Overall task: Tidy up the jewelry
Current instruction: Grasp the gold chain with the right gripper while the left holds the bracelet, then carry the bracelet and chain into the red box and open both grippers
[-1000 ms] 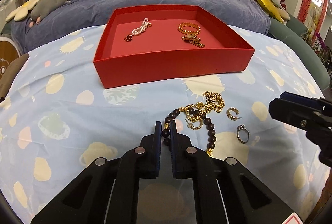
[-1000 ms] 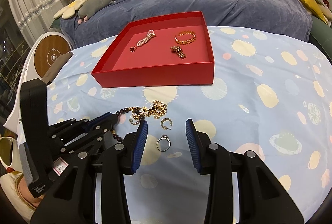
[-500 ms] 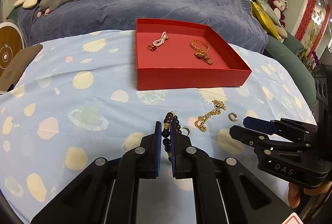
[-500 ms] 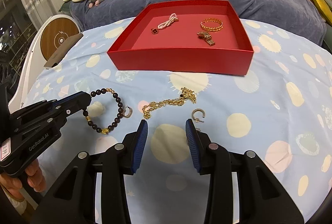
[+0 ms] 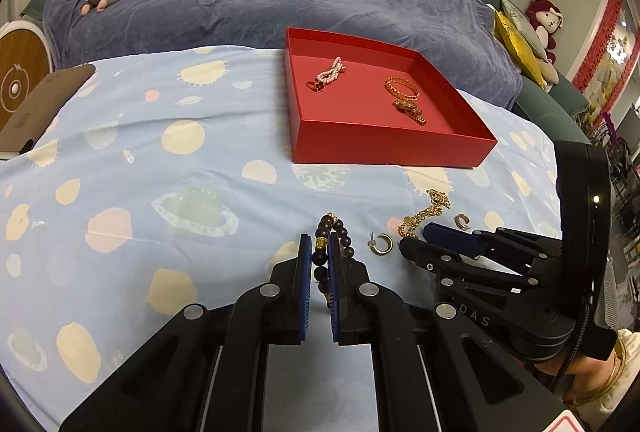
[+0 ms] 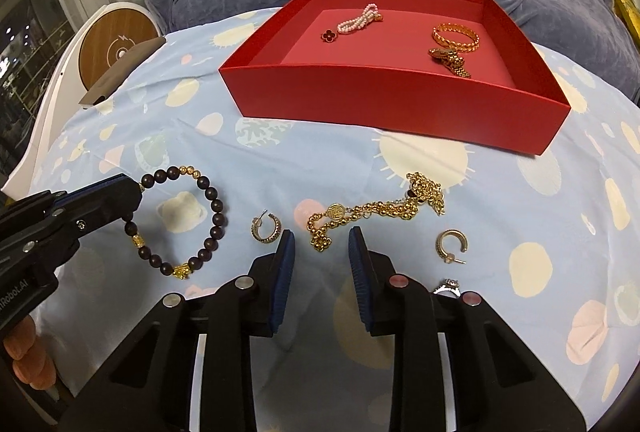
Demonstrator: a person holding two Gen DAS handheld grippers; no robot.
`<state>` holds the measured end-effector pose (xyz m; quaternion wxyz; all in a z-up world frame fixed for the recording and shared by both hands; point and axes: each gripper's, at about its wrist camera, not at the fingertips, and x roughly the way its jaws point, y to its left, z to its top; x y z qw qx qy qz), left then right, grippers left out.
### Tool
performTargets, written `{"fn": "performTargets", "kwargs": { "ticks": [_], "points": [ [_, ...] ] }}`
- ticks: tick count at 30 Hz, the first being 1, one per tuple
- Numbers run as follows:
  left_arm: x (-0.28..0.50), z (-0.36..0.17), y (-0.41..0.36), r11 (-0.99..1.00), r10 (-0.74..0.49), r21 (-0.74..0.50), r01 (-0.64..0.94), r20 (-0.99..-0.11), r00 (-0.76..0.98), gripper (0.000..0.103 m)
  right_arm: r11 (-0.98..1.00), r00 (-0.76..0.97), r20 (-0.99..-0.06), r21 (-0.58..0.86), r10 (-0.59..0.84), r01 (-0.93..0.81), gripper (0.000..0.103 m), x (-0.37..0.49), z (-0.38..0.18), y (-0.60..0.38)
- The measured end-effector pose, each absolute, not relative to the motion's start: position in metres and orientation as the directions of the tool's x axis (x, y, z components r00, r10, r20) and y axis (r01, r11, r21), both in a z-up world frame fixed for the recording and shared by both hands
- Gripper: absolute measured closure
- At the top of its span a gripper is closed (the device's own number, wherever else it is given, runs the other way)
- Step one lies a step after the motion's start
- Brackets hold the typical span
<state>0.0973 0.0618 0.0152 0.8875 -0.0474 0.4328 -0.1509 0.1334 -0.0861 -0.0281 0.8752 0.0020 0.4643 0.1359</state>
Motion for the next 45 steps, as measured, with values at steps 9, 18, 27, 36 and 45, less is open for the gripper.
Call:
{"fn": "performTargets", "kwargs": {
  "ticks": [9,18,27,36,45],
  "points": [
    [0.098,0.020,0.066,0.949,-0.313,-0.227,0.217,-0.746,0.588,0.097,0.966,0.577,-0.785,0.100,0.224,-0.240,0.096,0.130,-0.015,-0.091],
    [0.104,0.043,0.059,0.947,-0.322,-0.231,0.225,-0.711,0.626,0.097,0.967,0.693,-0.675,0.157,0.254,-0.201,0.100,0.120,0.056,-0.130],
    [0.112,0.062,0.037,0.941,-0.337,-0.229,0.249,-0.679,0.652,0.097,0.971,0.758,-0.608,0.160,0.237,-0.175,0.100,0.115,0.094,-0.154],
    [0.144,0.096,0.011,0.941,-0.335,-0.177,0.289,-0.629,0.702,0.097,0.973,0.799,-0.558,0.169,0.226,-0.157,0.100,0.152,0.122,-0.169],
    [0.215,0.085,0.003,0.949,-0.311,-0.173,0.263,-0.653,0.691,0.097,0.971,0.791,-0.567,0.194,0.228,-0.141,0.100,0.218,0.115,-0.172]
  ]
}}
